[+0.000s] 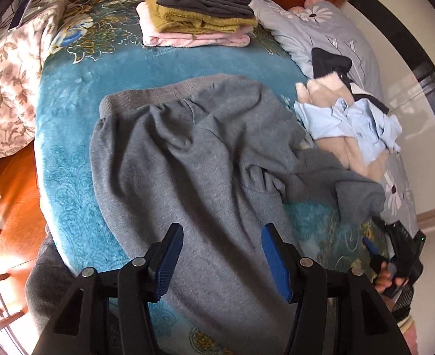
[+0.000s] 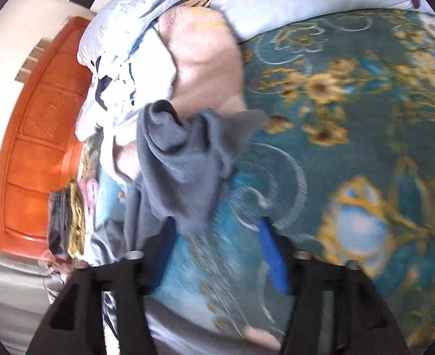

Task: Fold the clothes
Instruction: 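Release the waistband with the left gripper while the right gripper grasps the leg cuff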

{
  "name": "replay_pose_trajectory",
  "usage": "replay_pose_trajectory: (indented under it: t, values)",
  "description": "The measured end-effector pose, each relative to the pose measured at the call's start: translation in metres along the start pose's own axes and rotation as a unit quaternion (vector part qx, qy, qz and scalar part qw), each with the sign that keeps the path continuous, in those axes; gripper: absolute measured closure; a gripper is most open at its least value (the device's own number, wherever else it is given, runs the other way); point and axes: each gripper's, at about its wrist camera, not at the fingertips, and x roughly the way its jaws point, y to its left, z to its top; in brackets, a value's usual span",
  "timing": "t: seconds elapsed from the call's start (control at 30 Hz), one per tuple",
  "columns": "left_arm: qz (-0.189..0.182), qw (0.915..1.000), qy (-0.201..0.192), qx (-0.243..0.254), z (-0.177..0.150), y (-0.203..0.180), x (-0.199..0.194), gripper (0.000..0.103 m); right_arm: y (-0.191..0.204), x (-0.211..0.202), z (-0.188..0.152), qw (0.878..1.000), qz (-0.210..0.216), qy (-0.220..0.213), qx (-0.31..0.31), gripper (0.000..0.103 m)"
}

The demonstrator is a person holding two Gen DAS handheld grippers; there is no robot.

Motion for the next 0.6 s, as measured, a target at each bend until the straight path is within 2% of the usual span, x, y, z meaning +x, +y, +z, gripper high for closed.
replay_pose_trajectory:
  t: [0.17, 0.27, 0.33, 0.4, 0.43, 0.47, 0.6]
  values:
    - [0.008, 0.9999, 0.012, -0.007, -0.003, -0.002, 0.006, 0.044, 0.002, 0.019, 0.012, 1.000, -0.011, -0.018, 0.005, 0.040]
    - [0.007, 0.9999, 0.007, -0.014, -0.001, 0.002, 0.002, 0.044, 0.000, 0.031, 0.020, 0.999, -0.030, -0.013, 0.011, 0.040]
    - [0.006, 0.9998, 0.003, -0.020, 0.000, 0.006, -0.001, 0.044, -0.001, 0.037, 0.025, 0.999, -0.024, -0.007, 0.027, 0.041]
    - [0.005, 0.9996, 0.001, -0.027, 0.002, 0.010, -0.003, 0.044, 0.001, 0.041, 0.030, 0.999, -0.016, 0.000, 0.040, 0.056]
    - [0.004, 0.9995, 0.001, -0.031, 0.003, 0.012, -0.004, 0.044, 0.005, 0.041, 0.033, 0.999, -0.016, 0.005, 0.040, 0.078]
    - [0.002, 0.9994, 0.000, -0.035, 0.003, 0.014, -0.005, 0.044, 0.011, 0.040, 0.036, 0.999, -0.015, 0.006, 0.033, 0.092]
    - [-0.015, 0.9984, 0.006, -0.053, 0.005, 0.022, -0.005, 0.044, 0.043, 0.017, 0.044, 0.999, -0.015, -0.013, -0.037, 0.096]
